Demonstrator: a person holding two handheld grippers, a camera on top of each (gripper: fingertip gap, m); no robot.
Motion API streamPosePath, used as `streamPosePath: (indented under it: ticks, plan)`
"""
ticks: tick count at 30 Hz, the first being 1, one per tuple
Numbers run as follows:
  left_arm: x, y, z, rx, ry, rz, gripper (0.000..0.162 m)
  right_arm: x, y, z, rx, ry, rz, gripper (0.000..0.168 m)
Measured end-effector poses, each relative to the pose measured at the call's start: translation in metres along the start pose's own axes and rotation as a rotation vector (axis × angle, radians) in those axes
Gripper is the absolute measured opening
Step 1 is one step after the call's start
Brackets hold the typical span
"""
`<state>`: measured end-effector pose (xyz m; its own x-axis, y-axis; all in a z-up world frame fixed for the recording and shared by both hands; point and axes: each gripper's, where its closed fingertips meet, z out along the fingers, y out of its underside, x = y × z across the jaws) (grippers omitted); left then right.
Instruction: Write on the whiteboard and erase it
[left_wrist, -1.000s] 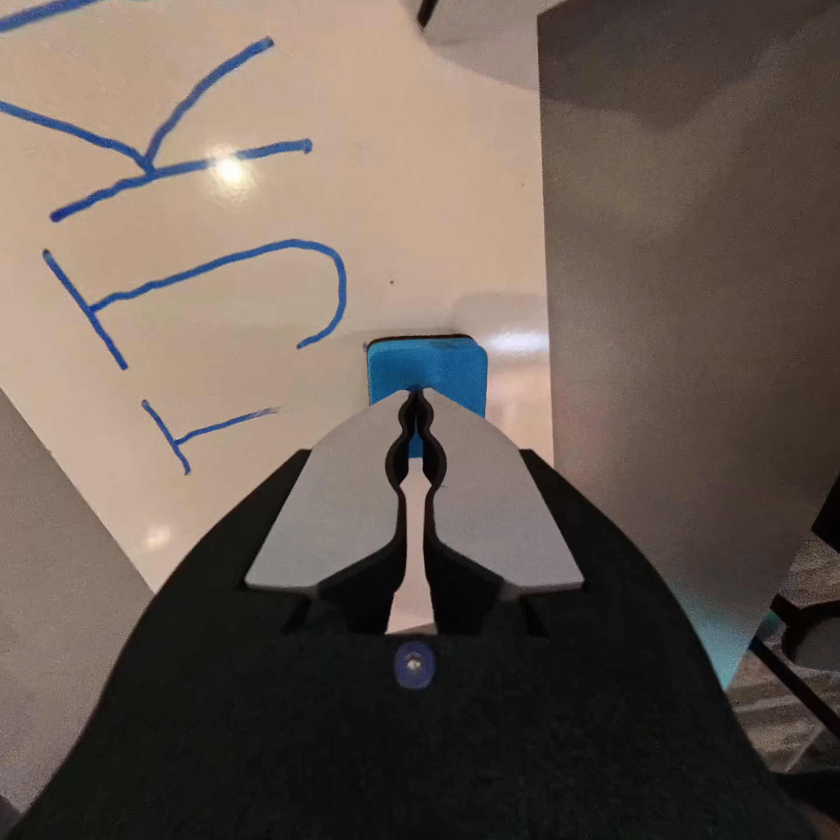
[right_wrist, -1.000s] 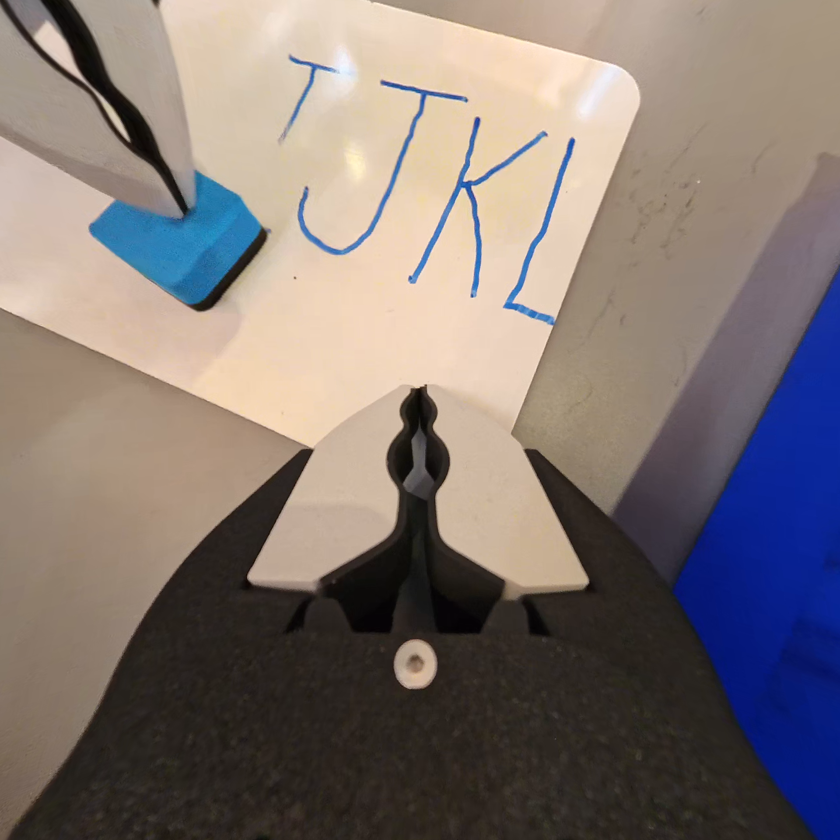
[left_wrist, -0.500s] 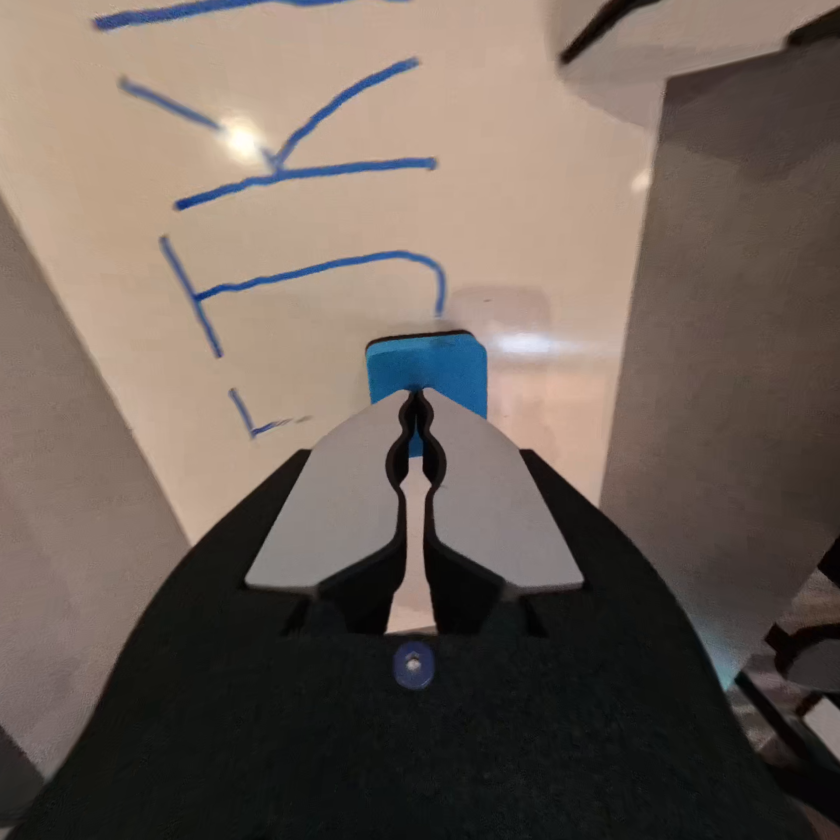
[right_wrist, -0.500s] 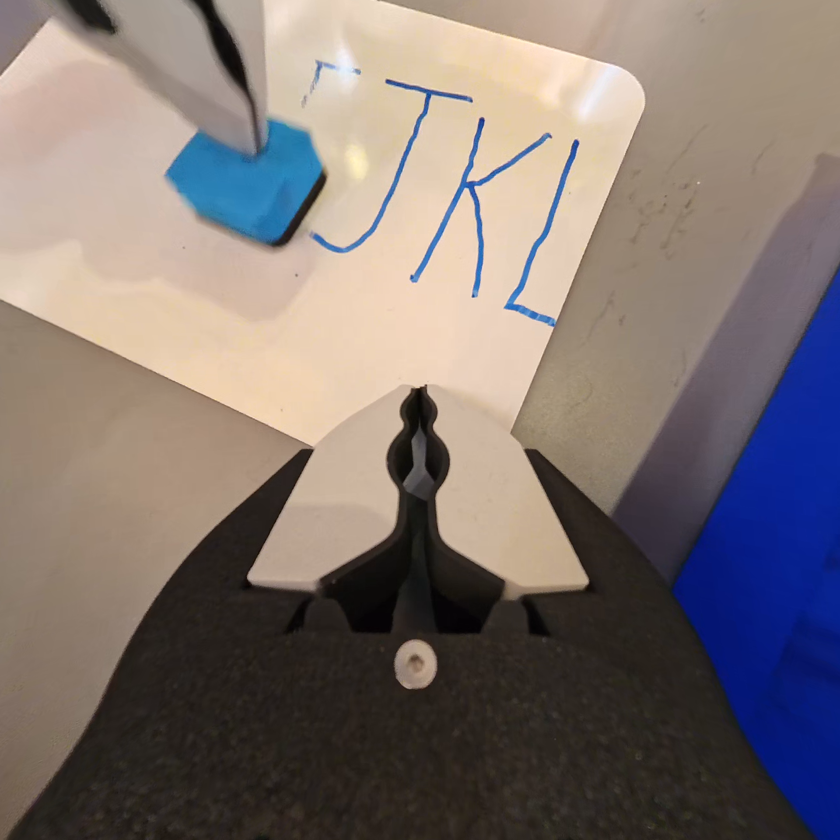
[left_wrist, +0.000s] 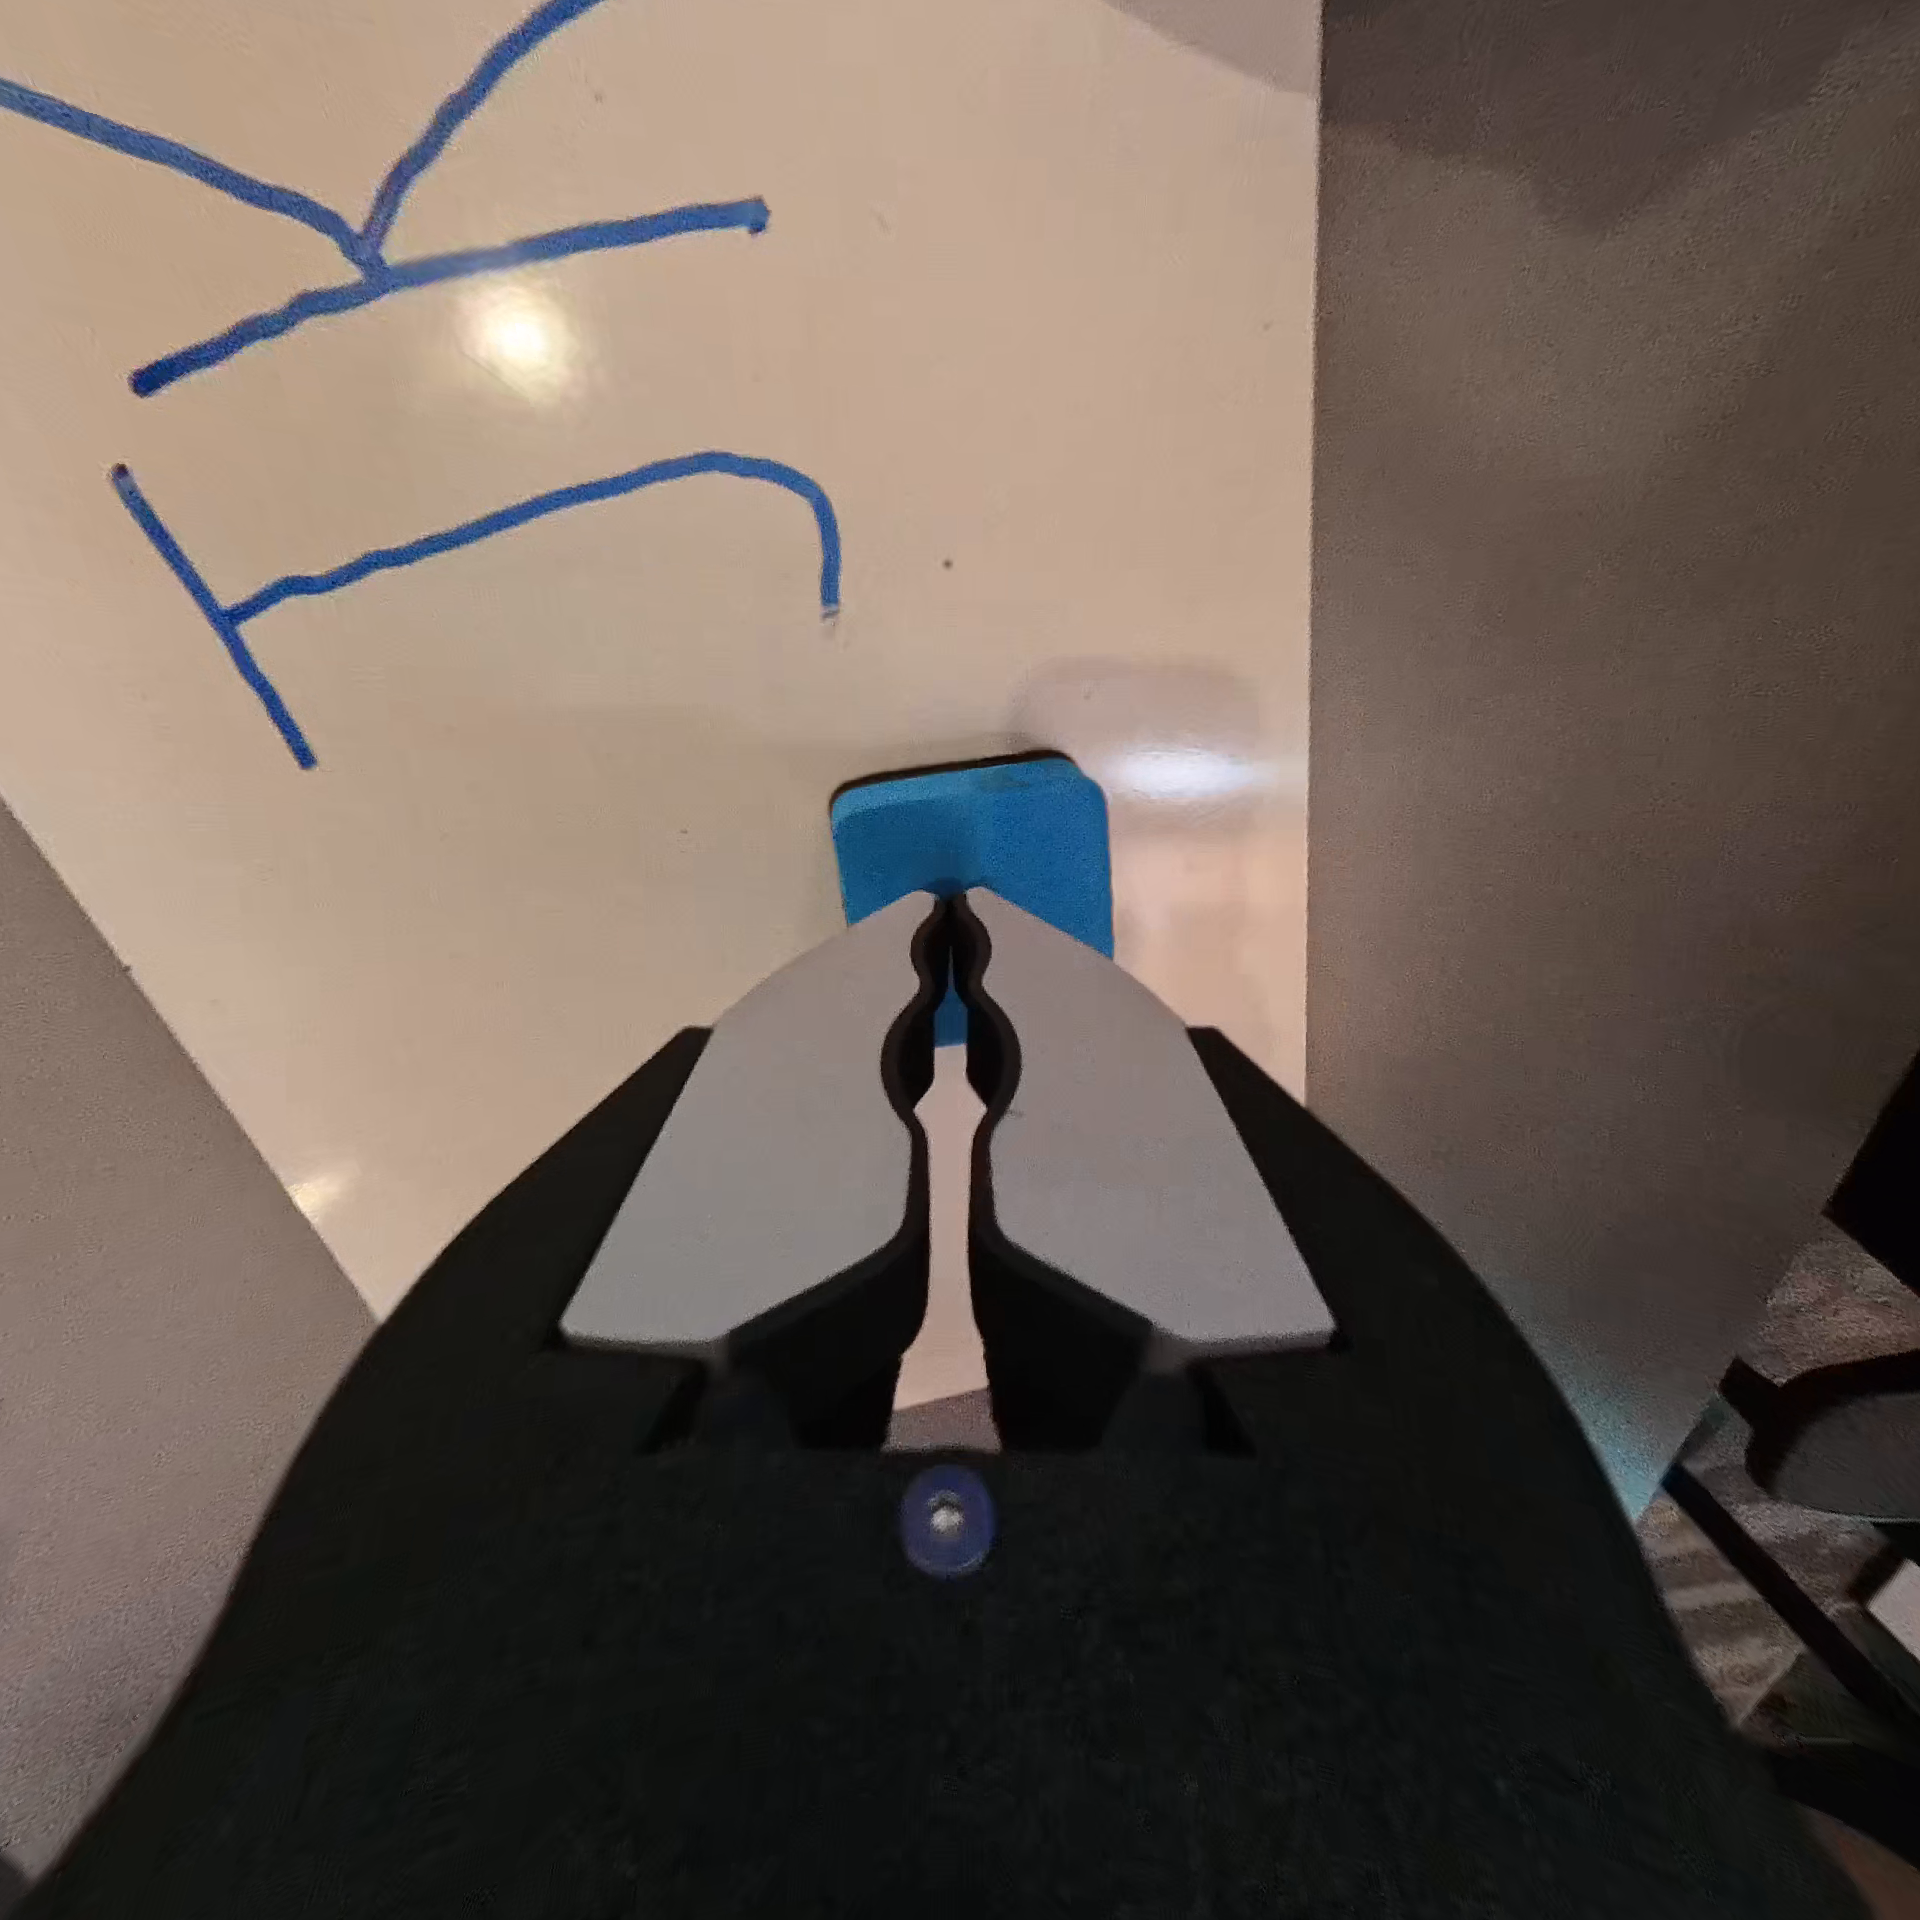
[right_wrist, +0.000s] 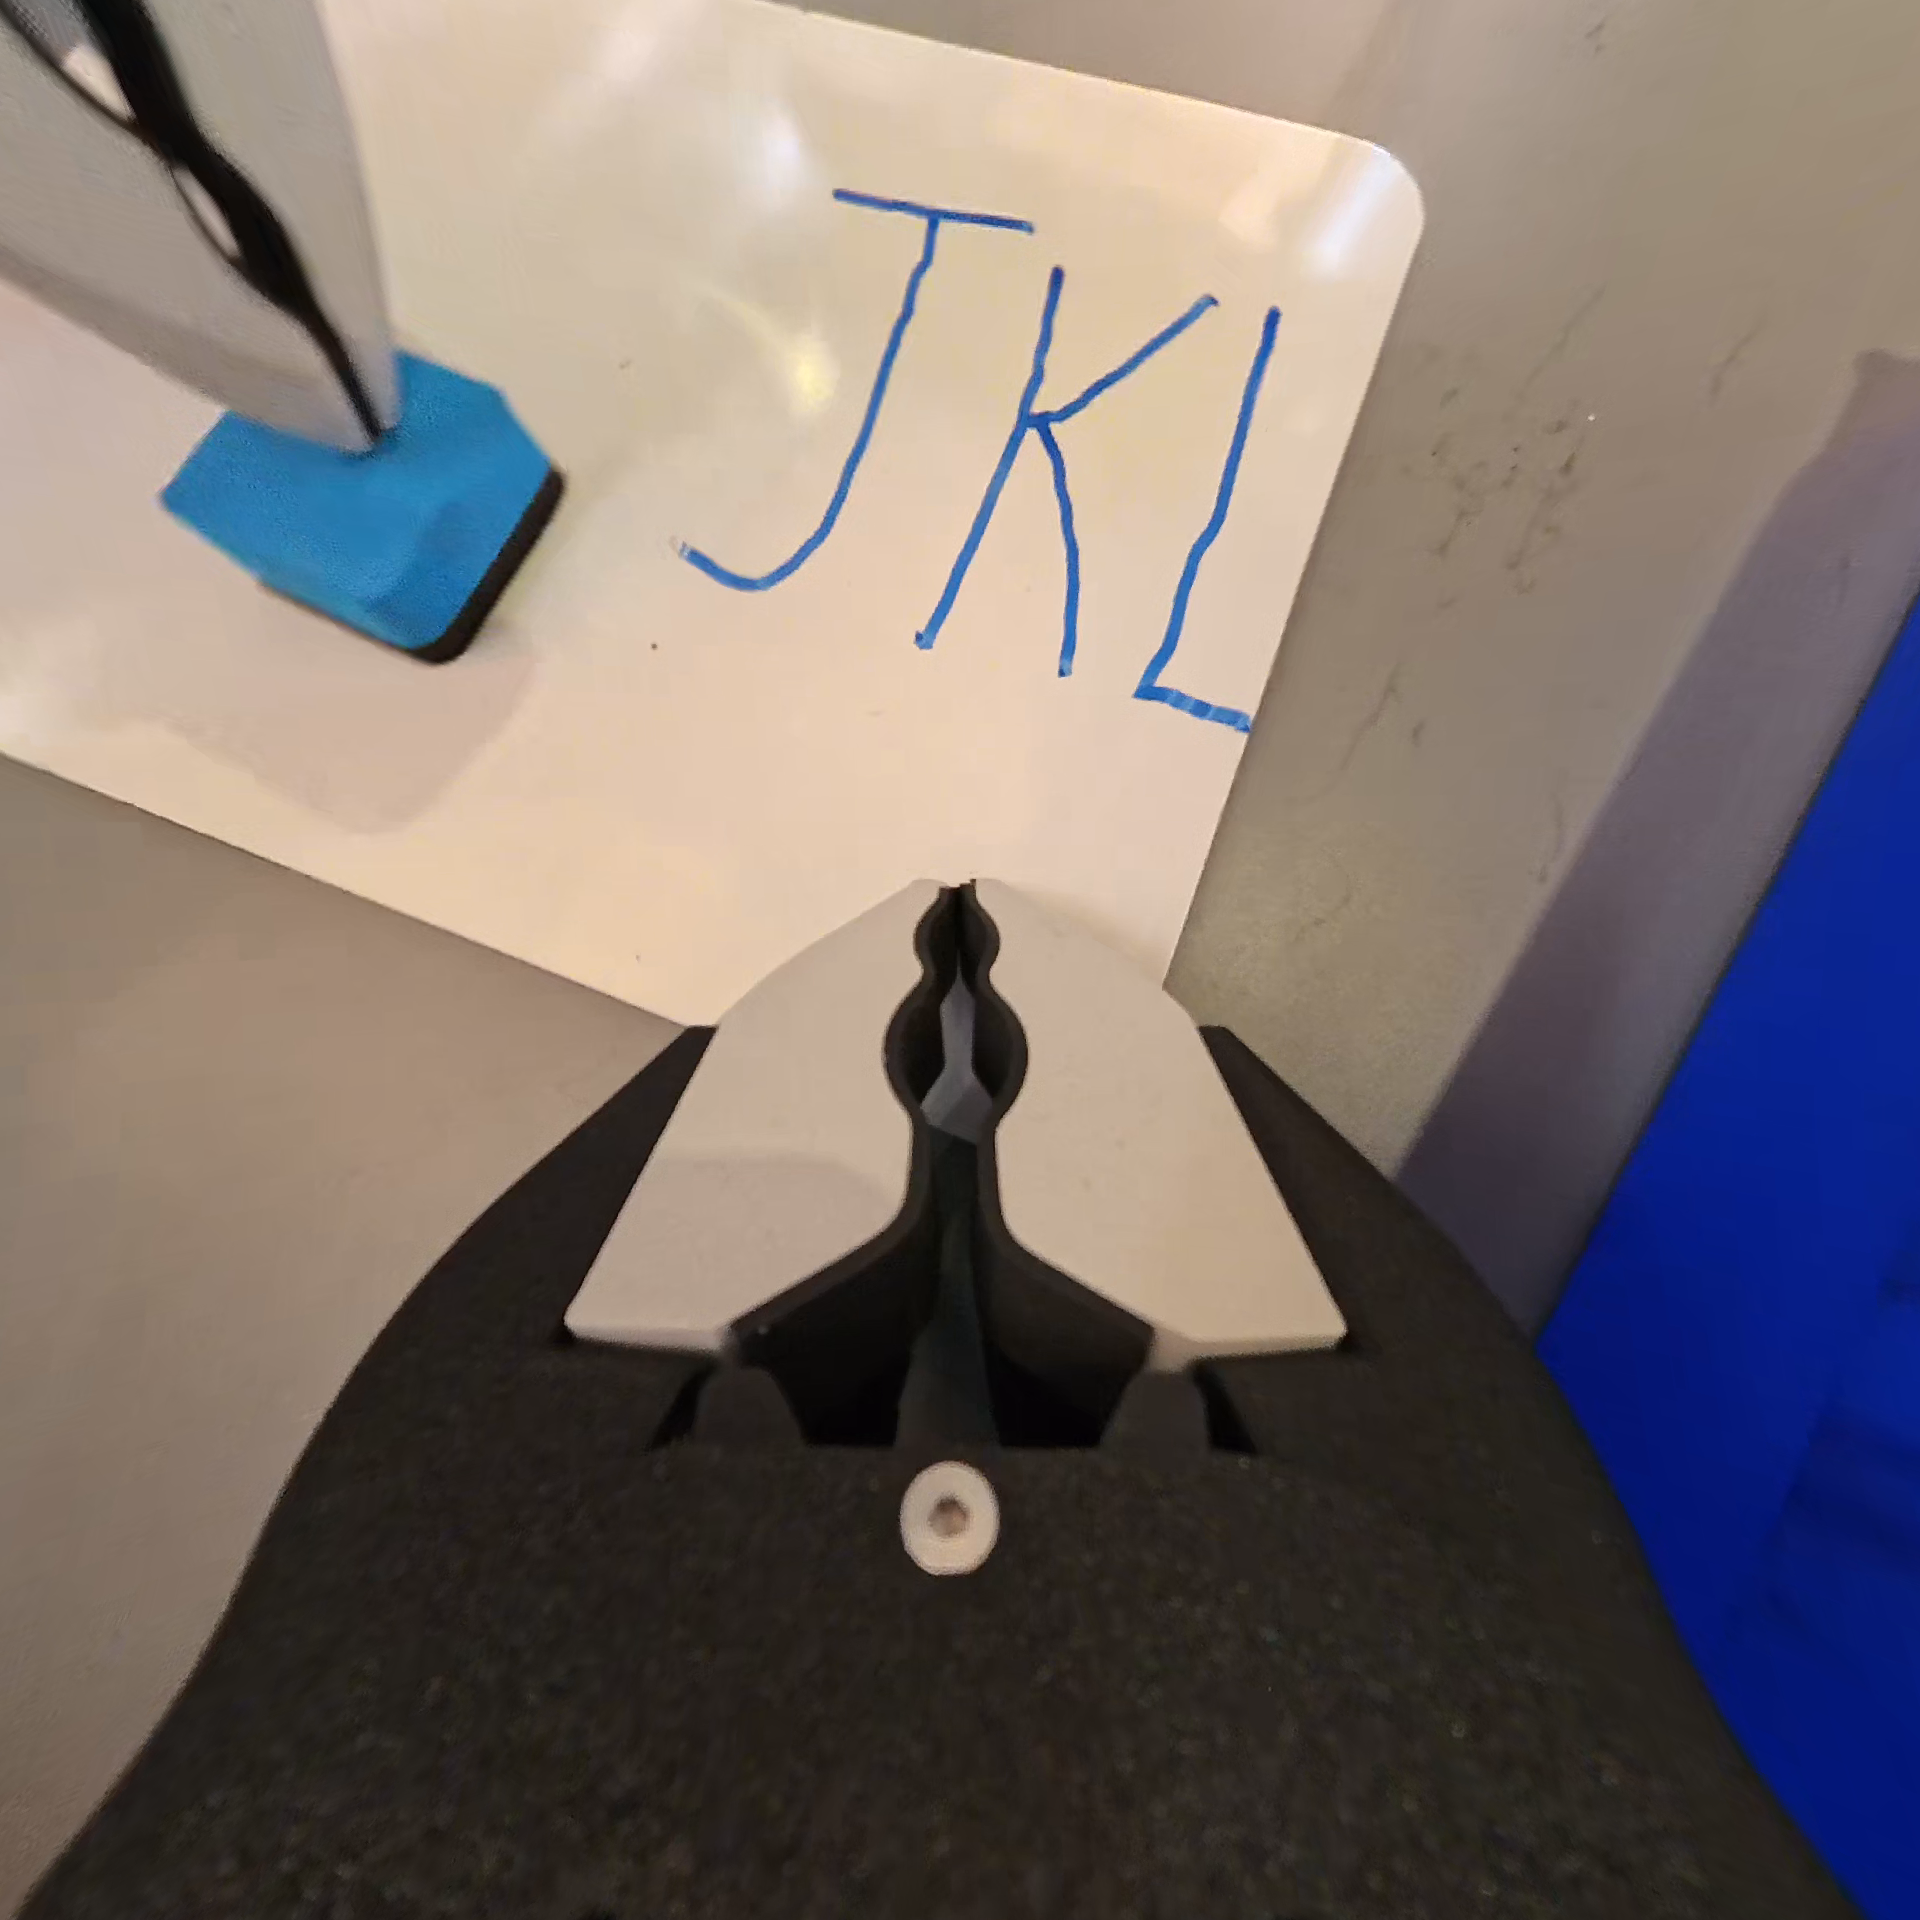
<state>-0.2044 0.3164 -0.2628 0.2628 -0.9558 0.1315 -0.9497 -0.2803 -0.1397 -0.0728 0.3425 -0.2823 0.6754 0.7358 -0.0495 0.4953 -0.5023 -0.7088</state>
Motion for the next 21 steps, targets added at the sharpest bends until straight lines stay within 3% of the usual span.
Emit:
streamPosePath:
  ticks: [3, 6, 13, 14, 15, 16, 19, 21]
  plan:
    - [0.000, 0.012, -0.002, 0.021, 0.053, -0.081, 0.000, 0.000, 0.000, 0.000, 0.000, 0.000, 0.000, 0.001]
    - [-0.044, 0.036, -0.011, -0.029, -0.093, -0.182, 0.000, 0.000, 0.000, 0.000, 0.000, 0.003, 0.001, 0.001]
    - [-0.030, 0.015, -0.007, 0.075, -0.092, -0.173, 0.000, 0.000, 0.000, 0.000, 0.000, 0.004, 0.003, 0.001]
    - [-0.028, 0.018, -0.008, 0.079, -0.086, -0.191, 0.003, 0.000, 0.000, 0.000, 0.000, 0.004, 0.004, 0.001]
    - [-0.029, 0.024, -0.012, 0.086, -0.109, -0.227, 0.030, 0.000, 0.000, 0.000, 0.000, 0.004, 0.005, 0.001]
    - [-0.027, 0.027, -0.020, 0.122, -0.126, -0.270, 0.047, 0.000, 0.000, -0.001, 0.000, 0.003, 0.007, 0.001]
    - [-0.005, 0.029, -0.061, 0.403, -0.192, -0.354, 0.048, 0.001, 0.000, -0.001, 0.000, 0.008, 0.009, 0.001]
    - [0.016, 0.053, -0.074, 0.481, -0.262, -0.412, 0.047, 0.001, 0.000, -0.001, 0.000, 0.009, 0.010, 0.001]
